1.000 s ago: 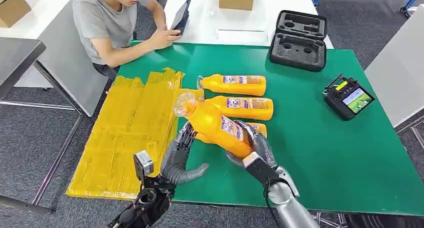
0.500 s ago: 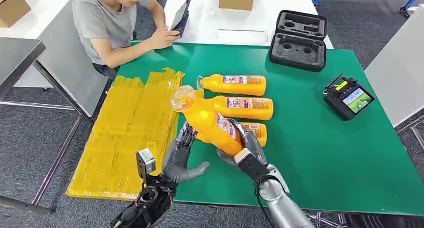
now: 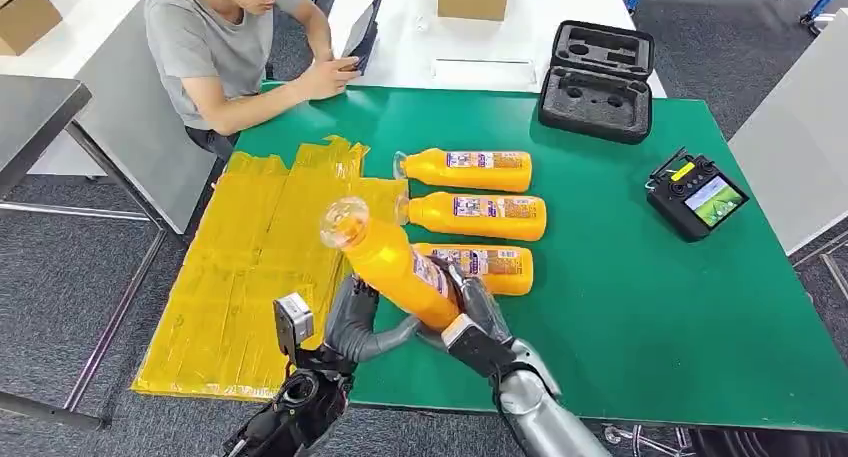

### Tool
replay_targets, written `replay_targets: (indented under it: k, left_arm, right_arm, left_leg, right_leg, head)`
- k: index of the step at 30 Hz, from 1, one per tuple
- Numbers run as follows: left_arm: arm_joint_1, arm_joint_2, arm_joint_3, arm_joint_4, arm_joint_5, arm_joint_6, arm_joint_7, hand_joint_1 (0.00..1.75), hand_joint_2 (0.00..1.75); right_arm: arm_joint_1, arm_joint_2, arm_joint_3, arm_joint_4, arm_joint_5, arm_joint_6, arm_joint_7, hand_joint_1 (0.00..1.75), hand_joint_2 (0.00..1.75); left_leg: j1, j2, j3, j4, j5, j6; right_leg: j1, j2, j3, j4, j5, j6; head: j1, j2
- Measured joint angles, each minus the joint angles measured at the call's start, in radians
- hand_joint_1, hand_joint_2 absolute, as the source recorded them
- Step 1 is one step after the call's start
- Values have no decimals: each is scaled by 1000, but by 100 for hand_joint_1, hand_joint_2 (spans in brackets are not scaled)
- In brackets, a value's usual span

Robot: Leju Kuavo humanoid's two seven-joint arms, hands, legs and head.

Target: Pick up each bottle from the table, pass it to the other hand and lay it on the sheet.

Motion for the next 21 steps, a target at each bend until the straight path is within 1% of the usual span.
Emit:
replay_targets:
  k: [21]
  left_arm:
    - [6,0,17,1,-11,18,0,0,175]
  right_arm:
    - [9,-1,18,11,-10,-5,-1,175,175]
  left_leg:
    - [0,0,0,0,0,0]
  right_leg:
    - [0,0,0,0,0,0]
  head:
    - [0,0]
